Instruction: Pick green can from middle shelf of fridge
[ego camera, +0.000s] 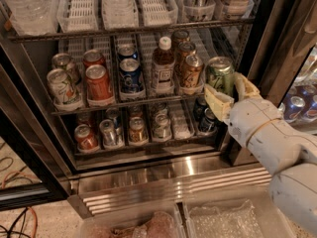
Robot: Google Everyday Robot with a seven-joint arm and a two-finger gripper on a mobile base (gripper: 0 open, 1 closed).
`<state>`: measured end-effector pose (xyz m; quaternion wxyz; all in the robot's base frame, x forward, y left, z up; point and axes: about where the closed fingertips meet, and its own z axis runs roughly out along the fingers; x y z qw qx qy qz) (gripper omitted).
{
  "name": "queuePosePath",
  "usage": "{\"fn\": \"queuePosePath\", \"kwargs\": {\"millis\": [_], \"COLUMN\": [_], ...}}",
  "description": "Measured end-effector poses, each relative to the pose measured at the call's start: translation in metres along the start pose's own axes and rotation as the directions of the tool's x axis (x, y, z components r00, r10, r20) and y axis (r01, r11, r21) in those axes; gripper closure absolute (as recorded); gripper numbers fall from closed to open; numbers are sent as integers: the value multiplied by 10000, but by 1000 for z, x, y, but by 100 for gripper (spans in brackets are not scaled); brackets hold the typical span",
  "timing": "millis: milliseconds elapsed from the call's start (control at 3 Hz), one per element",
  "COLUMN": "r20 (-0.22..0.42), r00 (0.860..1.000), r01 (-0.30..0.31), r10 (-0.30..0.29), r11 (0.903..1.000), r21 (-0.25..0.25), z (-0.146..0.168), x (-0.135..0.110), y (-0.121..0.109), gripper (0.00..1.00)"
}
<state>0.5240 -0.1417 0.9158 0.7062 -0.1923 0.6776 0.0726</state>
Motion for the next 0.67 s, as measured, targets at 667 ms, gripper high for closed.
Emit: {"fn": "queuePosePath", "kwargs": {"millis": [667], "r20": [500], "r00": [9955], "r01": [-726], "r10": [806], "r11": [9868], "r21": [-1445], "z": [-16], "x": [-17], "y": [14], "gripper": [100]}}
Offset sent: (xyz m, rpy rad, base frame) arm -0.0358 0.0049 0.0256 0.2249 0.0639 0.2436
